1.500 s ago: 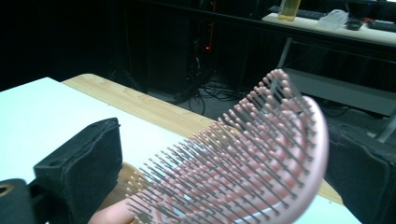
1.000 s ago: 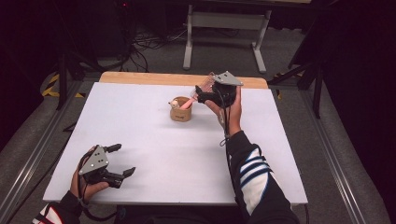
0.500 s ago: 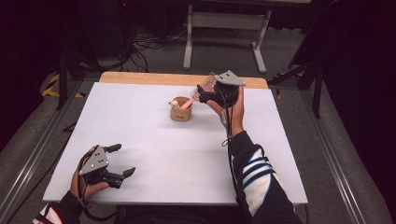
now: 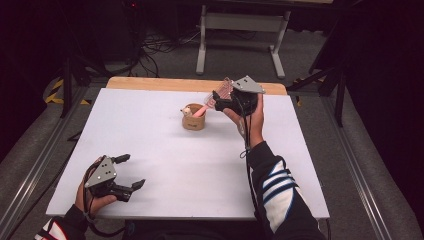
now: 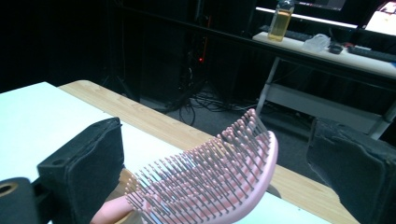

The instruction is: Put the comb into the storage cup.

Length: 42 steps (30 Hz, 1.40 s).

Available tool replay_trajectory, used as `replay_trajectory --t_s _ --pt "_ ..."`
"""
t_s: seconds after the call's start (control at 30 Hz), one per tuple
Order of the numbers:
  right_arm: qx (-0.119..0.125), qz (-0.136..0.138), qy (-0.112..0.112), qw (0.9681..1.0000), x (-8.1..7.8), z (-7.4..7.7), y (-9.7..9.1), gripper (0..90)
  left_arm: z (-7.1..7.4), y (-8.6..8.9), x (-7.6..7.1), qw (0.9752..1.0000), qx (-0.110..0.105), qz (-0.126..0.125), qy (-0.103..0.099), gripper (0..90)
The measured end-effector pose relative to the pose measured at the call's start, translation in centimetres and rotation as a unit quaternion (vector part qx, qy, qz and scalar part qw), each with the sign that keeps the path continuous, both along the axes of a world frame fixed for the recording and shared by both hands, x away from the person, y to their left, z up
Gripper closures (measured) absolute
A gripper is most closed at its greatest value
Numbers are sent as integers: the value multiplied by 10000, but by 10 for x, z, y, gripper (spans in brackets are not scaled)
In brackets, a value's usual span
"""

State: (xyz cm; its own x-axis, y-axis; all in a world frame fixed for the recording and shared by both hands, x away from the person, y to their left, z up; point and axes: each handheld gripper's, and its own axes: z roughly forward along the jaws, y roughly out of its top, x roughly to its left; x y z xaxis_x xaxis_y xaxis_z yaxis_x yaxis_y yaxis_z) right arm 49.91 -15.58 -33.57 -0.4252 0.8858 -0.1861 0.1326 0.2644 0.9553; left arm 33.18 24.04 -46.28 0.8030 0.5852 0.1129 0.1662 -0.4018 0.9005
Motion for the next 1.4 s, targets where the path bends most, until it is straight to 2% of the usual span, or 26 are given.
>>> replay_trajectory --t_s 0.5,0.7,0.87,1.07,1.4 --pt "-53 32 -165 9998 -12 2 -6 53 0 -1 0 10000 0 -4 2 56" --pt "-29 65 -177 9998 -18 2 -10 53 -1 -2 1 10000 18 -6 9 56" --pt "100 104 -135 9998 -21 2 -15 53 -1 -2 1 10000 25 -18 18 56" --pt "-20 138 -168 9998 -26 0 -16 53 -1 -3 1 10000 32 -19 23 56" --pt "-42 197 -244 9995 -35 -1 -19 53 -1 -3 1 10000 40 -20 26 56"
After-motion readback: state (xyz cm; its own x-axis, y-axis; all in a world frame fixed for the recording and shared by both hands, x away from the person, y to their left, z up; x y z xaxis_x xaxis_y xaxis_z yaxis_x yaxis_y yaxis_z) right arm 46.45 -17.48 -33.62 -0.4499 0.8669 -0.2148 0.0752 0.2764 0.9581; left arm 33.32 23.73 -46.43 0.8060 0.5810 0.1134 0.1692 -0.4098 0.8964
